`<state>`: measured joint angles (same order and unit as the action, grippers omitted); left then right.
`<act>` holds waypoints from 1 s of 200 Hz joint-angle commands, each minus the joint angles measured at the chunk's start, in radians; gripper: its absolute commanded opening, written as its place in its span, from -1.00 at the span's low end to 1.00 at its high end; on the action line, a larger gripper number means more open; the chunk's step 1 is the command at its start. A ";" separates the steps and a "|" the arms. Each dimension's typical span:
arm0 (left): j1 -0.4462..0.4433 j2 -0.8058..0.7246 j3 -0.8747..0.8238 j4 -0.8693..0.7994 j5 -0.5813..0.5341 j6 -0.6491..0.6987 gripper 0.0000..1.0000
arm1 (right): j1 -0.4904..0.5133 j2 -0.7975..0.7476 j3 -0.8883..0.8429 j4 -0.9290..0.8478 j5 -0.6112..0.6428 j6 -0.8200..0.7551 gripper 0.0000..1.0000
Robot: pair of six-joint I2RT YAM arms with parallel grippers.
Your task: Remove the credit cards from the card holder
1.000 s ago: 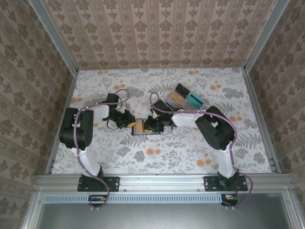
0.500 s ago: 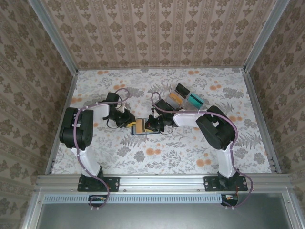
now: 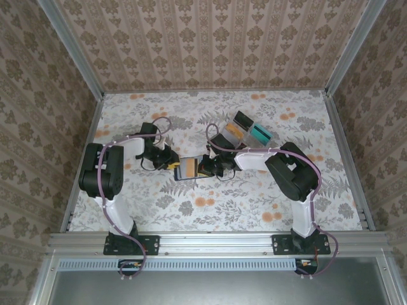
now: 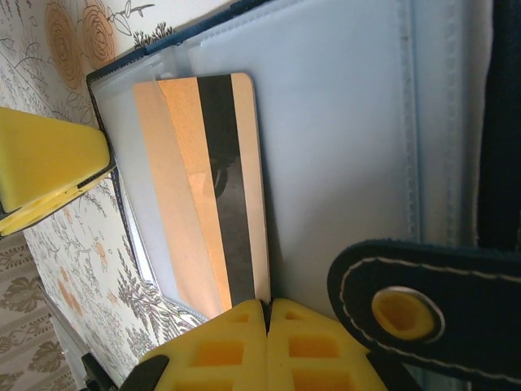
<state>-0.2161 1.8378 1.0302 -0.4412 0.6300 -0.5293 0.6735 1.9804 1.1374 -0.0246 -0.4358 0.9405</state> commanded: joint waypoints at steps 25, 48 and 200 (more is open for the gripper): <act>0.008 -0.093 0.020 -0.074 -0.063 0.019 -0.61 | -0.013 -0.021 -0.025 -0.001 0.007 0.008 -0.80; -0.010 -0.110 0.007 -0.050 -0.029 -0.003 -0.65 | -0.017 -0.012 -0.036 0.038 -0.008 0.036 -0.67; -0.114 0.014 -0.087 0.049 -0.099 -0.052 -0.76 | -0.018 0.039 -0.034 0.142 -0.028 0.057 -0.51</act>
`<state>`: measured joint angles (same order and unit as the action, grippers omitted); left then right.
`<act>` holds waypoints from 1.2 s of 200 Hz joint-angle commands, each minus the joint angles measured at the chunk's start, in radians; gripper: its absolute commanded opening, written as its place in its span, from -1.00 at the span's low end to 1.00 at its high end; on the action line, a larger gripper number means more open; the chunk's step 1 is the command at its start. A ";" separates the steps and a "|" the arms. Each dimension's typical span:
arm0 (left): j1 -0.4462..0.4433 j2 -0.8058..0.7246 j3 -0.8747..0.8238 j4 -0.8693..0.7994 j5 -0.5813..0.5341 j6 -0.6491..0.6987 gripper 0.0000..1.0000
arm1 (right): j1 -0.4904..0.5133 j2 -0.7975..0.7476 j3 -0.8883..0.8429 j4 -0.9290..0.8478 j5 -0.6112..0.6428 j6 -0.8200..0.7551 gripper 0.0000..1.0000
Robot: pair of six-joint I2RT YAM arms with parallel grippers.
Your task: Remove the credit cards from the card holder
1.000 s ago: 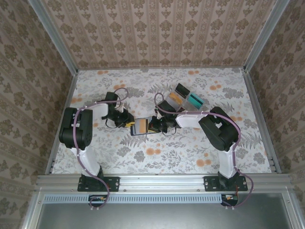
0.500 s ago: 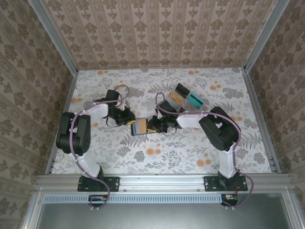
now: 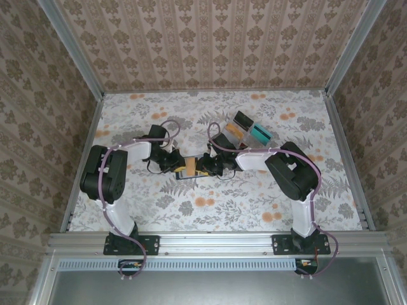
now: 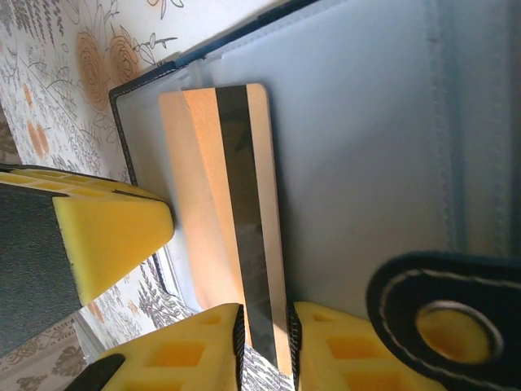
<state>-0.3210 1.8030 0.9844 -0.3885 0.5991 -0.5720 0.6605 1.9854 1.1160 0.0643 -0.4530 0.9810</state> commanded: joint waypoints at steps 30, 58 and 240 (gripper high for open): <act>-0.009 0.059 -0.047 -0.009 -0.083 0.000 -0.76 | -0.006 0.043 -0.016 0.108 -0.023 0.021 -0.53; -0.009 0.068 -0.047 -0.015 -0.094 0.008 -0.76 | -0.010 0.041 -0.025 0.135 -0.013 0.027 -0.66; 0.052 -0.175 0.012 0.051 -0.051 -0.026 -0.26 | -0.095 -0.405 0.033 -0.302 0.180 -0.576 -1.00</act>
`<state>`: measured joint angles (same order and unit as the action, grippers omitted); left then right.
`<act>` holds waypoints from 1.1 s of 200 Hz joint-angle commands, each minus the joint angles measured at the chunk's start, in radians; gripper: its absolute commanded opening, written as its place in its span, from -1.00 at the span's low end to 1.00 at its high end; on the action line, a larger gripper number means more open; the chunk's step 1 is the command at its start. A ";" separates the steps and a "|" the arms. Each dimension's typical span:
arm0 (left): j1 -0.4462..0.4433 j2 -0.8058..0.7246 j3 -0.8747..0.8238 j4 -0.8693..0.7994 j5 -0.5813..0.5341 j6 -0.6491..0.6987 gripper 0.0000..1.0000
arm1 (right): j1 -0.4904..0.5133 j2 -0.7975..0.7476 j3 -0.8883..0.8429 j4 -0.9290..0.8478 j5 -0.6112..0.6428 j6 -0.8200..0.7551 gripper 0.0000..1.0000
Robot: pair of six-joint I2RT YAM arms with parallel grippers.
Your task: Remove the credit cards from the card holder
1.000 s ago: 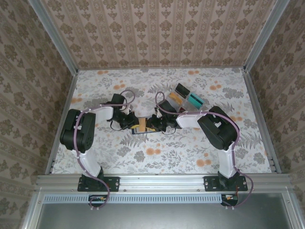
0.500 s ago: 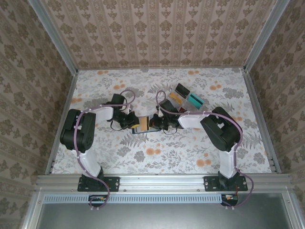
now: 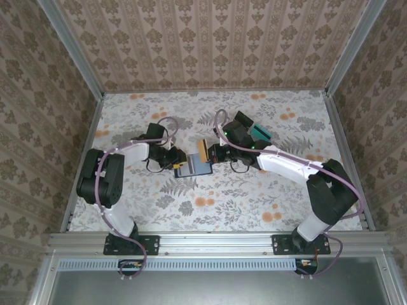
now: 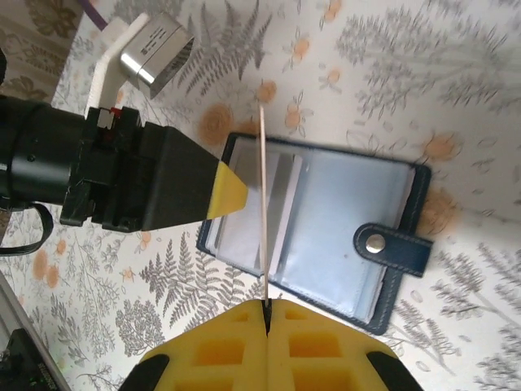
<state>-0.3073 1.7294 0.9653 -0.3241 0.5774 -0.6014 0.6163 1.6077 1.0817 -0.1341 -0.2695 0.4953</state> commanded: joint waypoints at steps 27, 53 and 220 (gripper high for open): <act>0.069 -0.162 0.015 0.046 0.053 0.002 0.12 | -0.090 -0.064 0.122 -0.176 -0.036 -0.152 -1.00; 0.069 -0.205 -0.002 0.218 0.218 -0.046 0.34 | -0.127 -0.082 0.165 -0.212 -0.175 -0.152 -1.00; -0.003 -0.089 0.050 1.041 0.580 -0.537 -0.77 | -0.191 0.004 0.178 0.213 -0.578 0.257 -1.00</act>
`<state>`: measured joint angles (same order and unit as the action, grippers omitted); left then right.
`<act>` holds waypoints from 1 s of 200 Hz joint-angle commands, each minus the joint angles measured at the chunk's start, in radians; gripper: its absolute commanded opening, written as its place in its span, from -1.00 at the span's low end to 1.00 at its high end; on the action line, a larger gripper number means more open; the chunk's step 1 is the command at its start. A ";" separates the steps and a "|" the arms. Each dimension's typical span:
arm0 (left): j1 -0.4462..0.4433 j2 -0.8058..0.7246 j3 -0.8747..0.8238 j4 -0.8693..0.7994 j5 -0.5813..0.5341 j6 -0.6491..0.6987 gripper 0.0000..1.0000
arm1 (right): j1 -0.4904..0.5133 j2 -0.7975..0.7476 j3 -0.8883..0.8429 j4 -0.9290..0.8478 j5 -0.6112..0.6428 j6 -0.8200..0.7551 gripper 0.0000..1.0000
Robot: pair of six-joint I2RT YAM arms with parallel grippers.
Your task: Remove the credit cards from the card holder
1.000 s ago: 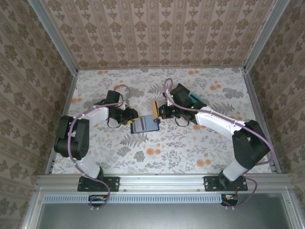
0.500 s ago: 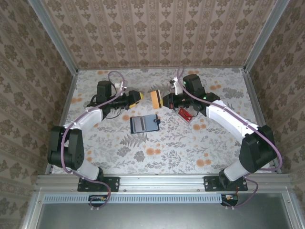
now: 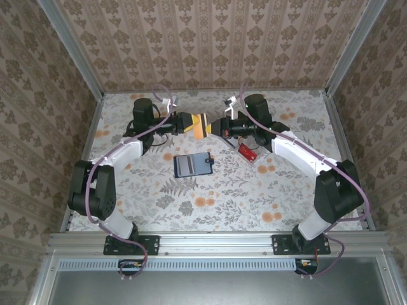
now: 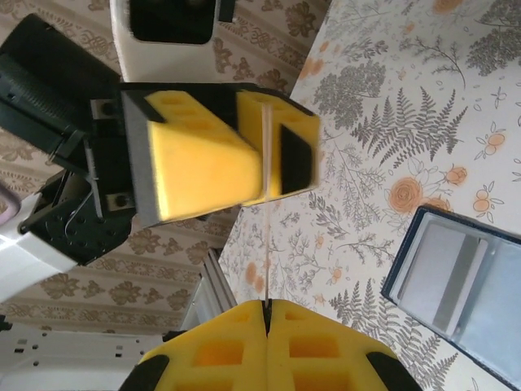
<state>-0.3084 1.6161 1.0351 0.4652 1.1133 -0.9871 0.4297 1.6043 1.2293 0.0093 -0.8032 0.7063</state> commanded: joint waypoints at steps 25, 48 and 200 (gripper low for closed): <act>-0.002 0.066 -0.055 0.509 0.022 -0.335 -1.00 | -0.006 0.005 0.017 0.113 -0.024 0.089 -0.85; -0.001 0.117 -0.085 0.735 -0.038 -0.495 -1.00 | -0.006 0.005 -0.017 0.211 -0.010 0.183 -0.43; 0.027 0.047 -0.119 0.209 -0.162 -0.215 -0.44 | 0.017 -0.003 -0.014 0.079 0.213 0.107 -1.00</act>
<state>-0.3023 1.7287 0.9287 0.9428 0.9791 -1.3785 0.4374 1.6558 1.1763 0.2367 -0.6800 0.9653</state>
